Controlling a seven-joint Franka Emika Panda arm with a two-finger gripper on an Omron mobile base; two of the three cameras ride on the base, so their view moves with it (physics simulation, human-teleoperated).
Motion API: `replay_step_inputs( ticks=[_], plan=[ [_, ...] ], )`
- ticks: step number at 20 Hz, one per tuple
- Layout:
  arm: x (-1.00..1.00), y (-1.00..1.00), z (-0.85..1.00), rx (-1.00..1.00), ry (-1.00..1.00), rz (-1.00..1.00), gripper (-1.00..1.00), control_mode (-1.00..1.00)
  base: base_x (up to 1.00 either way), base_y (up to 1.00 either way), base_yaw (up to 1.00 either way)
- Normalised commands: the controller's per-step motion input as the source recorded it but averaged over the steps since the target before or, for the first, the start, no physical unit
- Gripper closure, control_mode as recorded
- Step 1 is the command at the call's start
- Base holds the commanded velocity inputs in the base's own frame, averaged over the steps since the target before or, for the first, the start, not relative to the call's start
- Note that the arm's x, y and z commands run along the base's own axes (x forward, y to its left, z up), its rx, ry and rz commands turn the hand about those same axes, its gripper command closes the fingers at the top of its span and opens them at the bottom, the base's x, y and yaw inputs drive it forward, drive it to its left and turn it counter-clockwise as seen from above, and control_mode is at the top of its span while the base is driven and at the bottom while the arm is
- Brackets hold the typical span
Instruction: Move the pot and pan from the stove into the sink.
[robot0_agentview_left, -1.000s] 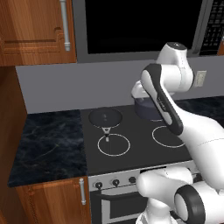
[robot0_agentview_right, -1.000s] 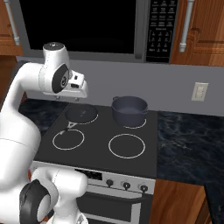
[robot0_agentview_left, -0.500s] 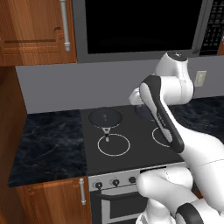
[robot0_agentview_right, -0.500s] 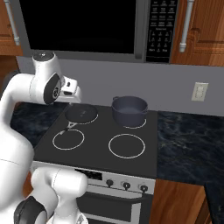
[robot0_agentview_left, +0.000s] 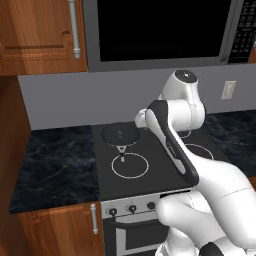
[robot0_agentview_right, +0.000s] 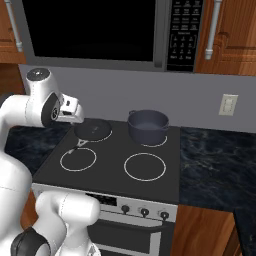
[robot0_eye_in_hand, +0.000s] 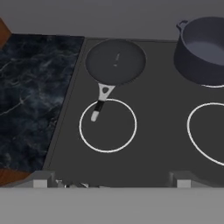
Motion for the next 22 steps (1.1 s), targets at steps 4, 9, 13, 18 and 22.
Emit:
replay_step_inputs(
  ticks=[4, 9, 13, 18, 22],
  plan=[
    [0.03, 0.23, -0.35, 0.00, 0.00, -0.01, -1.00, -1.00, 0.00, 0.00, 0.00],
    [0.05, 0.20, -0.42, 0.00, 0.00, -0.01, -1.00, -1.00, 0.00, 0.00, 0.00],
    [0.12, 0.20, -0.39, 0.00, 0.00, -0.01, -1.00, -1.00, 0.00, 0.00, 0.00],
    [0.26, 0.21, -0.36, 0.00, 0.00, -0.03, -1.00, -1.00, 0.00, 0.00, 0.00],
    [0.37, 0.14, -0.36, 0.00, 0.00, -0.05, -1.00, -1.00, 0.00, 0.00, 0.00]
  ],
)
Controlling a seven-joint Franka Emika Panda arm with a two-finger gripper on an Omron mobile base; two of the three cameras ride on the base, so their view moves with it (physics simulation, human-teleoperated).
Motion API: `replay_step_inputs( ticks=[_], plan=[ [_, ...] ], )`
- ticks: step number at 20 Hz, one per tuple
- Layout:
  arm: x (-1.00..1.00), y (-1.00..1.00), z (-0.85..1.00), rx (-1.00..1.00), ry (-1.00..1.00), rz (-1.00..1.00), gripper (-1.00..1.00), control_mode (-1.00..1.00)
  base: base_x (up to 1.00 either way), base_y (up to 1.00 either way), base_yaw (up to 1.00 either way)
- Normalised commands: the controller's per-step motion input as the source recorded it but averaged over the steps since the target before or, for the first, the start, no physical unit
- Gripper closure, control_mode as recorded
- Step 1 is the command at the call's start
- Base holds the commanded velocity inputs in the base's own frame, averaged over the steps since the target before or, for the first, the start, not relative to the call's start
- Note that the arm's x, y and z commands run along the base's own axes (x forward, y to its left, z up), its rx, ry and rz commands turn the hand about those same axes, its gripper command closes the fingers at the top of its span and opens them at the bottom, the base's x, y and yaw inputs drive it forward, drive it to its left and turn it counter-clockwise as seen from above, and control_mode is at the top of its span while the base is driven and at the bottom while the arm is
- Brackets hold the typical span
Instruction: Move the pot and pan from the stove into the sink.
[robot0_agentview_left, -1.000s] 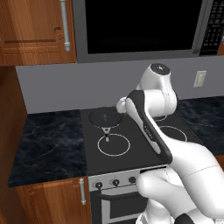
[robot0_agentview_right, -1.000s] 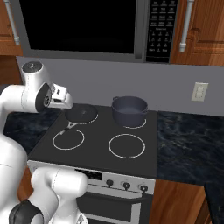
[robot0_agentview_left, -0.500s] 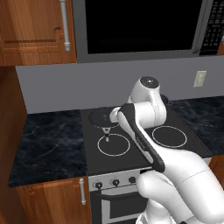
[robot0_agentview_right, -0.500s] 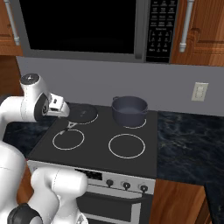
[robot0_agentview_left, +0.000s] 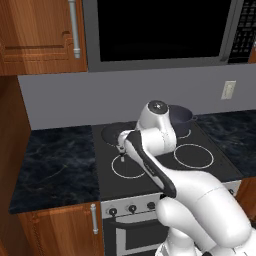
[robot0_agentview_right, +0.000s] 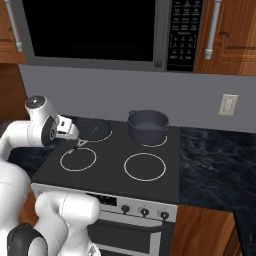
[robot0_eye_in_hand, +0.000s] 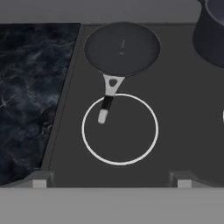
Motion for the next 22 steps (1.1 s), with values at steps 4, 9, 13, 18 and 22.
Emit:
replay_step_inputs(
  ticks=[4, 9, 13, 18, 22],
  plan=[
    [0.44, 0.08, -0.36, 0.00, 0.01, -0.06, -1.00, -1.00, 0.00, 0.00, 0.00],
    [0.42, 0.00, -0.38, 0.00, 0.02, -0.05, -1.00, -1.00, 0.00, 0.00, 0.00],
    [0.37, 0.01, -0.37, 0.00, 0.02, -0.04, -1.00, -1.00, 0.00, 0.00, 0.00],
    [0.34, 0.04, -0.36, 0.00, 0.03, -0.03, -1.00, -1.00, 0.00, 0.00, 0.00],
    [0.36, 0.07, -0.34, 0.00, 0.03, -0.03, -1.00, -1.00, 0.00, 0.00, 0.00]
  ],
)
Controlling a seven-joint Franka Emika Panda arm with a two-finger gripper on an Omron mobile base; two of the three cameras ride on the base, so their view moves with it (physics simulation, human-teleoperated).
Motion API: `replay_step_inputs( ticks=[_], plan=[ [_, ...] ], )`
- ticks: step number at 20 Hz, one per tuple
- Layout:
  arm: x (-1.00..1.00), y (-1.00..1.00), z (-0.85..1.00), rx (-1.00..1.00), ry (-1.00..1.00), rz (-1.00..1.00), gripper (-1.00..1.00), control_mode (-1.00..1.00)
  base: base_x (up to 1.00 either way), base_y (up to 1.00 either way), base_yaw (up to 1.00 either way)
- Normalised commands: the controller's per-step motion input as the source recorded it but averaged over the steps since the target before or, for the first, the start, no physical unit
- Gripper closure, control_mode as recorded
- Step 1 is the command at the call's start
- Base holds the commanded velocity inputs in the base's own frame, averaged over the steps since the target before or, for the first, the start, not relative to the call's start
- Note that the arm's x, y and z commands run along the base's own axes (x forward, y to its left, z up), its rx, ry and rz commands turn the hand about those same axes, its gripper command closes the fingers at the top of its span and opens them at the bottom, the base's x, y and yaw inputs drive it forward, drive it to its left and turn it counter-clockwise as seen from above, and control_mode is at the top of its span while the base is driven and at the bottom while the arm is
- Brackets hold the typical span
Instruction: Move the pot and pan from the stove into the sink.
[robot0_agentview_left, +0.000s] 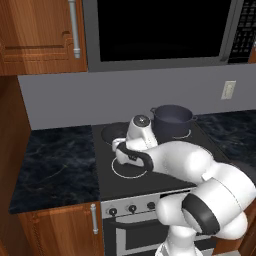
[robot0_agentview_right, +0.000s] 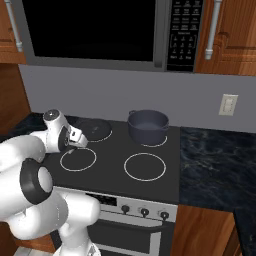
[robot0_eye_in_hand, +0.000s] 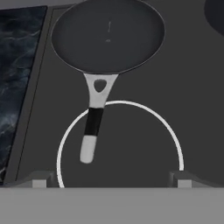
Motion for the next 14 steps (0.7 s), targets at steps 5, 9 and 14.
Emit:
replay_step_inputs(
  ticks=[5, 9, 14],
  plan=[
    [0.33, 0.11, -0.29, 0.00, 0.01, -0.03, -1.00, -1.00, 0.00, 0.00, 0.00],
    [0.26, 0.10, -0.30, 0.00, 0.01, -0.03, -1.00, -1.00, 0.00, 0.00, 0.00],
    [0.22, 0.06, -0.40, 0.00, 0.02, -0.03, -1.00, -1.00, 0.00, 0.00, 0.00]
  ],
)
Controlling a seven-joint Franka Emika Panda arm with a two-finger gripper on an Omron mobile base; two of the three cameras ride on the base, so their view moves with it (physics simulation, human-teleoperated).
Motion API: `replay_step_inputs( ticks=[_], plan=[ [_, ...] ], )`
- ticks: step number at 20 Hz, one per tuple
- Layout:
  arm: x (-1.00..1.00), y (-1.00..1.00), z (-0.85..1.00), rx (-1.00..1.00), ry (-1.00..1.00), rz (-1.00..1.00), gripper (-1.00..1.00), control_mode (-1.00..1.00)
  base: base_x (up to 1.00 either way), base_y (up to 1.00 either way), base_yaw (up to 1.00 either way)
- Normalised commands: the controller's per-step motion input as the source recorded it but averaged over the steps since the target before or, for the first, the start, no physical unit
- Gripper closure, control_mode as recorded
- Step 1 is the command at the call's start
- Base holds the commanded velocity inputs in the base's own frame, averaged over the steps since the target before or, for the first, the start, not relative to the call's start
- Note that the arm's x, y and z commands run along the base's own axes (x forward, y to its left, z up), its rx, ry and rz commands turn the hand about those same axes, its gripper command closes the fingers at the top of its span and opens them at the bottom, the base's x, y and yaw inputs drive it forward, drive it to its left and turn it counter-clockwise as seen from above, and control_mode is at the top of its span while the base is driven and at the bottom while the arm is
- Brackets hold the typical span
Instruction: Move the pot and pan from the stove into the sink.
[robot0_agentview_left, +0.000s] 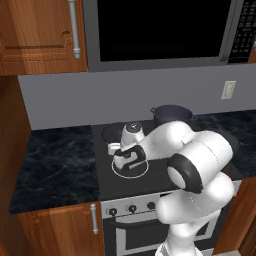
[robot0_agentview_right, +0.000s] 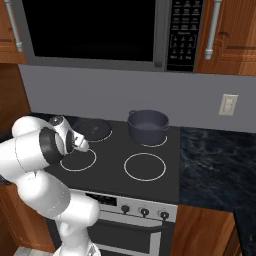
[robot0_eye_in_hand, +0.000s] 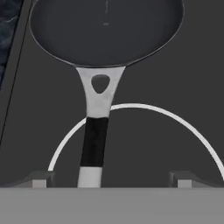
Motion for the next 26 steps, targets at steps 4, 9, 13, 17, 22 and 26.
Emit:
replay_step_inputs(
  ticks=[4, 9, 13, 17, 22, 26],
  plan=[
    [0.19, 0.04, -0.41, 0.00, 0.02, -0.02, -1.00, -1.00, 0.00, 0.00, 0.00],
    [0.21, 0.07, -0.29, 0.00, 0.00, -0.02, -1.00, -1.00, 0.00, 0.00, 0.00],
    [0.22, 0.08, -0.19, 0.00, 0.00, -0.01, -1.00, -1.00, 0.00, 0.00, 0.00],
    [0.21, 0.06, -0.12, 0.00, 0.00, 0.00, -1.00, -1.00, 0.00, 0.00, 0.00],
    [0.15, 0.03, -0.10, 0.00, 0.00, 0.00, 1.00, -1.00, 0.00, 0.00, 0.00],
    [0.02, 0.00, -0.01, 0.00, 0.00, 0.00, 1.00, -1.00, 0.00, 0.00, 0.00]
  ],
)
